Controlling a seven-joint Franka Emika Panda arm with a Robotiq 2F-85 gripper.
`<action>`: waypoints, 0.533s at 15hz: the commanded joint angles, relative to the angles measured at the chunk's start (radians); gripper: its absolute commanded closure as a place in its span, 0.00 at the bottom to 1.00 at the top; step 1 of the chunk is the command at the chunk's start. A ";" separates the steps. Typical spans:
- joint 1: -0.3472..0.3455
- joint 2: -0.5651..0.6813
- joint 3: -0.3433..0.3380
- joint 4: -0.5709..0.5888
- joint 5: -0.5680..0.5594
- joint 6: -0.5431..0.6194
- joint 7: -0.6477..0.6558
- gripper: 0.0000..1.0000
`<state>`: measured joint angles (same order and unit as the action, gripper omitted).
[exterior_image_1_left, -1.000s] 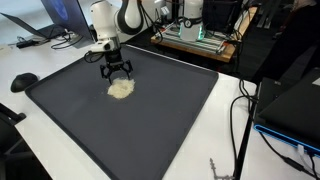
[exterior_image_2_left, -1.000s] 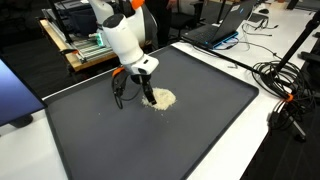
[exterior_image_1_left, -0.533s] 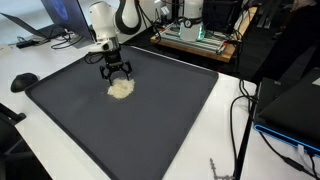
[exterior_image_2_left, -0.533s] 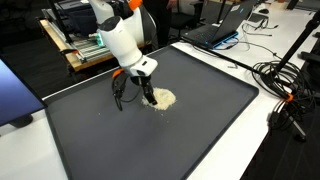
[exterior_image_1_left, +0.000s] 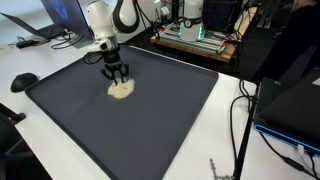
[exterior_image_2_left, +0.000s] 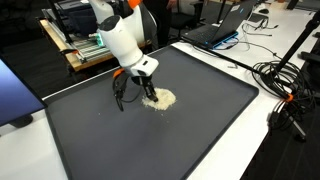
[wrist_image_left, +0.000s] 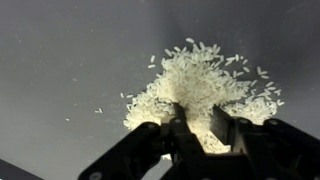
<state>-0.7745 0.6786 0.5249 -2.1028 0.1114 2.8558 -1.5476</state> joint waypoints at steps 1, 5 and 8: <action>-0.022 0.025 0.019 0.021 0.038 -0.024 -0.049 0.96; -0.026 0.019 0.023 0.019 0.043 -0.027 -0.050 0.96; -0.024 0.017 0.022 0.018 0.042 -0.027 -0.048 0.96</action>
<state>-0.7831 0.6779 0.5329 -2.0984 0.1189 2.8512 -1.5484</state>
